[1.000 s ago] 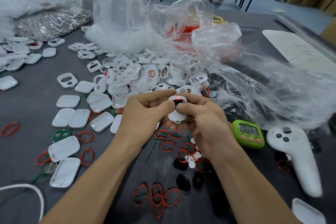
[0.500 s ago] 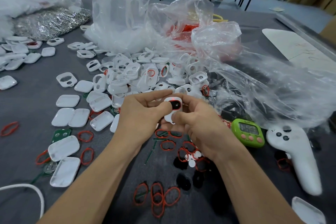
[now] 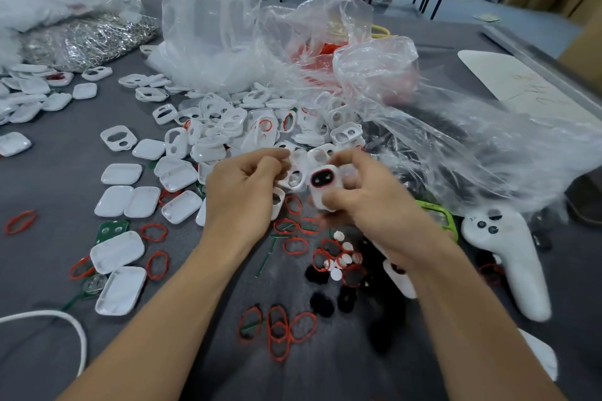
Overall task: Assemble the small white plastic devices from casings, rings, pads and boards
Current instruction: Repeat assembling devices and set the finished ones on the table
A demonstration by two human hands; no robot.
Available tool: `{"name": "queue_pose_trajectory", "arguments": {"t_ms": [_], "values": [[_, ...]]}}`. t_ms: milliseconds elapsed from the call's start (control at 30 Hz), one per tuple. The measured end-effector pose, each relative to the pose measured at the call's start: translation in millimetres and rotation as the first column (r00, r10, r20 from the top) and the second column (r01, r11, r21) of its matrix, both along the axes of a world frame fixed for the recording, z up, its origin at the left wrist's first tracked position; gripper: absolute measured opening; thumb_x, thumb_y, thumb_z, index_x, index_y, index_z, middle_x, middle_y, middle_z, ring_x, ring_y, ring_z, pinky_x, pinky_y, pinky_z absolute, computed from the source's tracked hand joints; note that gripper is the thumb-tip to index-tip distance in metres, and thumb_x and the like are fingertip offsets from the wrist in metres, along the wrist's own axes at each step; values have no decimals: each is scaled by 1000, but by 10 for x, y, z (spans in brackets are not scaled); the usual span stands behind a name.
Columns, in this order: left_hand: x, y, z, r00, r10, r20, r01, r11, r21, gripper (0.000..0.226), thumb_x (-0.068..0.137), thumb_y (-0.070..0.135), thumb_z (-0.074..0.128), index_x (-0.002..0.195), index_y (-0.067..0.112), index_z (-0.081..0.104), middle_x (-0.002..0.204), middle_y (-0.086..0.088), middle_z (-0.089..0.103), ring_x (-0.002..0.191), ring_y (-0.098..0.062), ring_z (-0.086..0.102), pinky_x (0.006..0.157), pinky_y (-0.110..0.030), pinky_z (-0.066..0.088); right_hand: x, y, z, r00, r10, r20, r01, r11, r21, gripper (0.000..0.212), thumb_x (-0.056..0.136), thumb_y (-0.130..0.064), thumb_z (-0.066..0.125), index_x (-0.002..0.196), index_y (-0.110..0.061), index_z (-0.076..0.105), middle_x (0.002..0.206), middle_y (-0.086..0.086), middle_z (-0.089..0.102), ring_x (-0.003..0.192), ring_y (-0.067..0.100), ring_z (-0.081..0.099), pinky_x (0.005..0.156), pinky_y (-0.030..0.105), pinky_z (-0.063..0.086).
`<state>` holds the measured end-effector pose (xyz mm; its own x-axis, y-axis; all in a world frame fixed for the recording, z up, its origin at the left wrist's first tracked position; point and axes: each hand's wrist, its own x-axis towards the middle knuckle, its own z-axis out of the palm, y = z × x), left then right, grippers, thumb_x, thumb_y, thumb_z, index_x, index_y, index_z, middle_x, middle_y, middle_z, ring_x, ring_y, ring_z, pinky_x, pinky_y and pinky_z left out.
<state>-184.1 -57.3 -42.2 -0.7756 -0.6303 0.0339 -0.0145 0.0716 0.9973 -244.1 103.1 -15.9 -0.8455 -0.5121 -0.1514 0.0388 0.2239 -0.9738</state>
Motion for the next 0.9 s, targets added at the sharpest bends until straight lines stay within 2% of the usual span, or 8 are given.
{"name": "queue_pose_trajectory", "arguments": {"t_ms": [100, 200, 300, 433, 533, 633, 733, 900], "values": [[56, -5, -15, 994, 80, 73, -58, 963, -263, 31, 82, 31, 55, 97, 37, 81, 87, 24, 77, 88, 5, 70, 86, -24, 57, 67, 456, 81, 969, -60, -242, 126, 955, 270, 23, 85, -10, 67, 94, -31, 62, 68, 4, 75, 53, 22, 71, 50, 33, 55], [59, 7, -37, 980, 96, 176, -1, 880, -475, 36, 87, 30, 57, 117, 35, 76, 110, 15, 77, 107, -7, 69, 104, -31, 50, 205, 779, 96, 922, -41, -384, 238, 844, 481, 5, 84, -32, 69, 85, -37, 68, 58, -8, 70, 45, 5, 62, 44, 15, 42], [62, 57, -82, 951, 16, 310, 171, 807, -565, 49, 89, 30, 58, 137, 36, 63, 125, 7, 73, 120, -18, 64, 109, -33, 45, 320, 903, 10, 884, -22, -466, 326, 744, 584, 8, 86, -48, 69, 83, -40, 69, 64, -17, 67, 60, 5, 62, 56, 29, 46], [71, 58, -147, 918, -77, 389, 319, 726, -609, 67, 87, 32, 61, 151, 40, 45, 142, 7, 63, 126, -23, 59, 106, -36, 43, 449, 901, -50, 798, -67, -599, 488, 656, 575, 17, 90, -51, 63, 93, -36, 71, 67, -13, 61, 75, 18, 60, 67, 33, 44], [31, -8, -180, 950, -31, 311, 239, 713, -659, 73, 89, 23, 58, 157, 35, 35, 154, 0, 51, 138, -27, 49, 113, -40, 38, 487, 760, 32, 723, -170, -669, 570, 694, 440, 16, 92, -44, 60, 95, -37, 73, 72, -13, 68, 76, 20, 64, 67, 35, 47], [-15, -133, -231, 934, 45, 354, 246, 638, -730, 71, 95, 23, 53, 160, 22, 24, 161, -13, 37, 151, -32, 28, 124, -45, 25, 404, 426, 135, 702, -150, -696, 535, 757, 376, 18, 93, -31, 59, 95, -31, 77, 81, -9, 75, 80, 21, 67, 75, 35, 54], [-30, -210, -307, 906, 46, 421, 343, 505, -792, 55, 99, 30, 45, 150, 12, 38, 154, -12, 42, 145, -31, 33, 125, -43, 20, 180, -20, 146, 775, -5, -632, 371, 813, 448, 28, 93, -17, 57, 110, -26, 77, 97, -2, 77, 95, 23, 69, 89, 36, 55], [-59, -262, -270, 940, 49, 339, 230, 641, -732, 49, 90, 22, 68, 139, 25, 61, 129, -8, 68, 122, -29, 55, 99, -38, 41, -253, -661, 115, 820, 323, -473, 110, 721, 684, 60, 89, 1, 53, 143, -25, 58, 138, 9, 65, 127, 28, 57, 102, 31, 45]]}}
